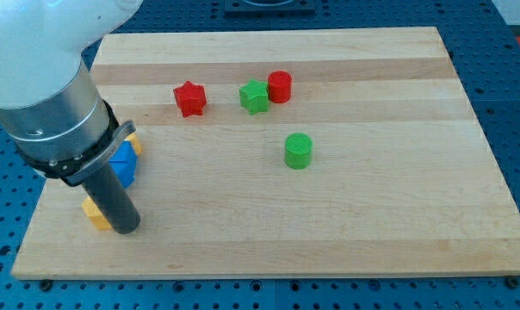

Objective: Slide the red star at the bottom right of the green star

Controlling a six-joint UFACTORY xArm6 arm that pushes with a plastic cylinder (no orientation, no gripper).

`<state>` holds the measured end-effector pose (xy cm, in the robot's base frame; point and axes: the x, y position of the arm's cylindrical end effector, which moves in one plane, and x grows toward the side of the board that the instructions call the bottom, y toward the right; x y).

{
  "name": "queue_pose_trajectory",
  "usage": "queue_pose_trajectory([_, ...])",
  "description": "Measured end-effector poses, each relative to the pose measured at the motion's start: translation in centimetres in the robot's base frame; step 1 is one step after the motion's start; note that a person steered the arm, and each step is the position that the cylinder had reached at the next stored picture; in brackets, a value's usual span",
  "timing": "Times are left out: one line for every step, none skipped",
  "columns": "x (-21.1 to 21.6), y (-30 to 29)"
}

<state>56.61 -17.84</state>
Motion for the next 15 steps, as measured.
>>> queue_pose_trajectory([0.5, -0.2])
queue_pose_trajectory([1.9, -1.8])
queue_pose_trajectory([2.5, -5.2])
queue_pose_trajectory([2.4, -9.1])
queue_pose_trajectory([2.2, -12.3])
queue_pose_trajectory([-0.2, -12.6])
queue_pose_trajectory([-6.9, -12.6])
queue_pose_trajectory([-14.6, -12.1])
queue_pose_trajectory([-21.6, -10.4])
queue_pose_trajectory([-27.7, -8.0])
queue_pose_trajectory([-27.9, -5.6])
queue_pose_trajectory([-26.4, -4.8])
queue_pose_trajectory([-26.4, -5.0])
queue_pose_trajectory([-26.4, -5.0])
queue_pose_trajectory([-22.1, -4.4])
